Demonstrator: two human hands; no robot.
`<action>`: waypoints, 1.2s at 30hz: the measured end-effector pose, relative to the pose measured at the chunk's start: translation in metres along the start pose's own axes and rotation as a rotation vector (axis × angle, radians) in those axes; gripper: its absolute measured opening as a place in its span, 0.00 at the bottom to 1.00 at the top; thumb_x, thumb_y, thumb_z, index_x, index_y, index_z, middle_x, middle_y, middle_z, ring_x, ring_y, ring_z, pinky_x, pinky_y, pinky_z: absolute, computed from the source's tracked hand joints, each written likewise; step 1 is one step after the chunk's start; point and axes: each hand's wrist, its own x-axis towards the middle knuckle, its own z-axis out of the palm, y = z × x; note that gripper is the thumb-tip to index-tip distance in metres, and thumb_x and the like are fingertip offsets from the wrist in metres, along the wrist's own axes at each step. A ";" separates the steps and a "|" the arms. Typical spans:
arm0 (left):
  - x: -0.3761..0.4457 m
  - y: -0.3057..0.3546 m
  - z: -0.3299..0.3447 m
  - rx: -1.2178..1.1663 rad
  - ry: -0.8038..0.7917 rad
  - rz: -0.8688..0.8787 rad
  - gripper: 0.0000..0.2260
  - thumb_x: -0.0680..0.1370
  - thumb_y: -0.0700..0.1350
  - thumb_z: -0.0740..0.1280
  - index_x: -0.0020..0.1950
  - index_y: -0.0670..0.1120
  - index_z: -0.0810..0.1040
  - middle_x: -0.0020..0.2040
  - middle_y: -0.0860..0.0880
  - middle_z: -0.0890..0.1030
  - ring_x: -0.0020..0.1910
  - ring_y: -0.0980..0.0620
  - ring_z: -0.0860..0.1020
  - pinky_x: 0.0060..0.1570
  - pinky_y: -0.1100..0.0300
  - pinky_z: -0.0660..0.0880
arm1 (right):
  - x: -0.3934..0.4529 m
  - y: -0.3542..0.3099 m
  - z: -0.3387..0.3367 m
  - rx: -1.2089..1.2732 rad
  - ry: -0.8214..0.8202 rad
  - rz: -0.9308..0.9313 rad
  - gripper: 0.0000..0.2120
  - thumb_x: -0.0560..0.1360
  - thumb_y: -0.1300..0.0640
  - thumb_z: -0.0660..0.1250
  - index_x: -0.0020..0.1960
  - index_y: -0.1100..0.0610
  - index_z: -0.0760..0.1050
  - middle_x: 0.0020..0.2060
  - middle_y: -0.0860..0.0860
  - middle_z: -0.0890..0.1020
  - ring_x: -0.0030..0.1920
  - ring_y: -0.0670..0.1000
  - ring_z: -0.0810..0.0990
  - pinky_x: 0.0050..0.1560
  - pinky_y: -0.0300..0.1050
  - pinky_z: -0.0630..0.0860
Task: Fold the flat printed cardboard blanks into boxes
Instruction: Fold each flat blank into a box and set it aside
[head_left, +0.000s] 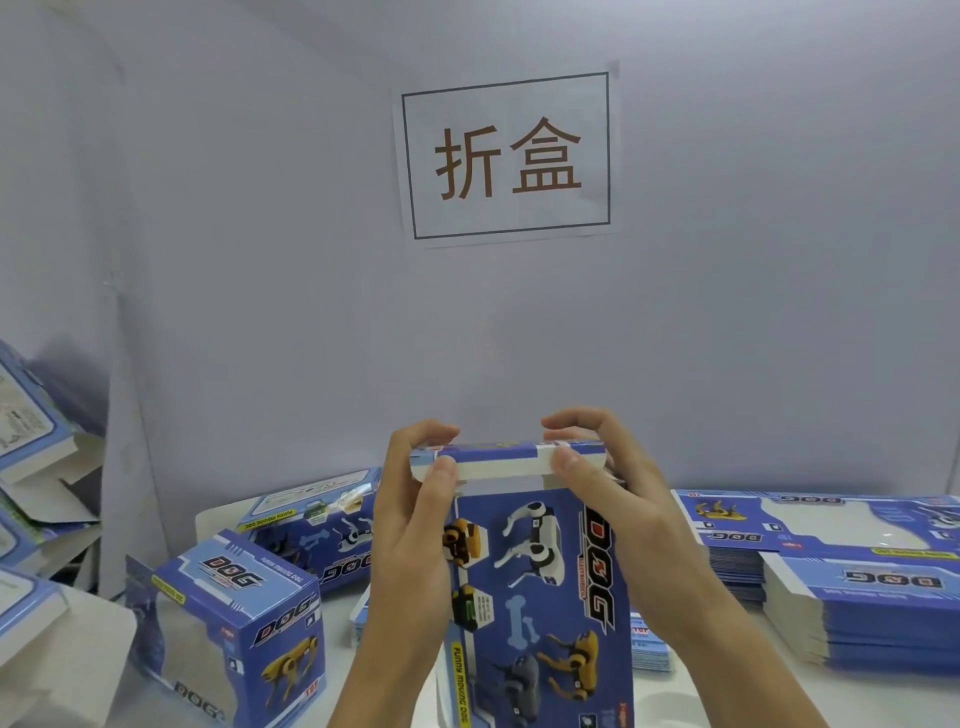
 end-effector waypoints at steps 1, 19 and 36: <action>0.000 0.001 -0.001 -0.010 -0.011 -0.008 0.10 0.78 0.53 0.60 0.57 0.54 0.76 0.46 0.47 0.83 0.46 0.45 0.84 0.42 0.48 0.82 | 0.000 0.000 0.000 -0.001 0.004 -0.010 0.10 0.71 0.44 0.70 0.53 0.41 0.76 0.57 0.48 0.79 0.48 0.54 0.86 0.42 0.48 0.82; 0.004 -0.001 -0.020 -0.099 -0.215 -0.099 0.14 0.77 0.57 0.67 0.62 0.57 0.78 0.60 0.45 0.81 0.59 0.41 0.81 0.50 0.45 0.80 | 0.004 0.002 -0.012 0.218 0.004 0.045 0.11 0.68 0.52 0.72 0.50 0.50 0.81 0.45 0.53 0.85 0.43 0.59 0.86 0.37 0.49 0.82; 0.004 0.004 -0.011 -0.049 -0.169 -0.011 0.10 0.74 0.55 0.68 0.52 0.54 0.83 0.62 0.54 0.78 0.59 0.48 0.80 0.46 0.56 0.81 | 0.002 0.004 -0.014 0.260 0.020 0.047 0.13 0.68 0.53 0.72 0.52 0.51 0.80 0.49 0.53 0.84 0.42 0.60 0.86 0.34 0.48 0.82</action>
